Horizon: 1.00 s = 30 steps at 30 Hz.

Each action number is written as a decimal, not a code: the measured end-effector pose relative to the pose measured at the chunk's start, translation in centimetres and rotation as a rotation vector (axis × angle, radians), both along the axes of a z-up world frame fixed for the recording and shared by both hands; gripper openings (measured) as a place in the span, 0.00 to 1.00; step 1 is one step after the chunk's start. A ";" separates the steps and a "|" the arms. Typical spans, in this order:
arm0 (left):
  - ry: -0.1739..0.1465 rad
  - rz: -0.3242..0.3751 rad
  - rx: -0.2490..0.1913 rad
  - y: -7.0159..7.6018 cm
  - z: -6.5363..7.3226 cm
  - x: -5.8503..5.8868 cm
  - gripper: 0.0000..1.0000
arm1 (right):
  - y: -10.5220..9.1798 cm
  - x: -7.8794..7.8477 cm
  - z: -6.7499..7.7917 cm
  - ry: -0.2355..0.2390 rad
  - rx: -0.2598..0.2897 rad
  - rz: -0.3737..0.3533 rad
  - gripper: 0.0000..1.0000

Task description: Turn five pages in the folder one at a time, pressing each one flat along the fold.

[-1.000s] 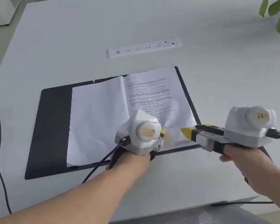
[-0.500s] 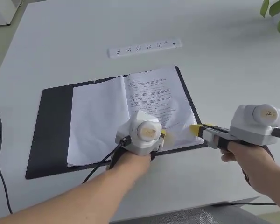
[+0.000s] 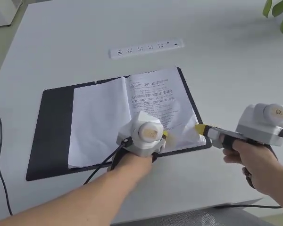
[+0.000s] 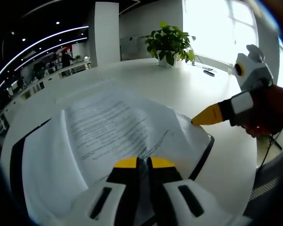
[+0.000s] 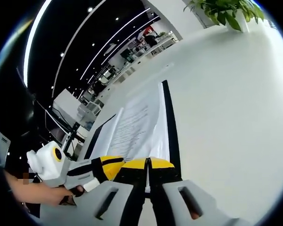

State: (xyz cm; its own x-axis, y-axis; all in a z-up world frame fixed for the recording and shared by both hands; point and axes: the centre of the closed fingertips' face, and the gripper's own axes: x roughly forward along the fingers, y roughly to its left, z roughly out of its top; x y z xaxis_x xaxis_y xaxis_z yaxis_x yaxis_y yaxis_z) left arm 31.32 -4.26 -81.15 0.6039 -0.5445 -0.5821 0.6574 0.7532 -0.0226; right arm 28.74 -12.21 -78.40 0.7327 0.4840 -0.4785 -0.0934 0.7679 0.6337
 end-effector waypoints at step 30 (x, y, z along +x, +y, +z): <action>0.020 0.067 -0.058 6.6 3.4 -1.3 0.24 | 7.4 0.0 8.4 -0.144 0.273 0.148 0.00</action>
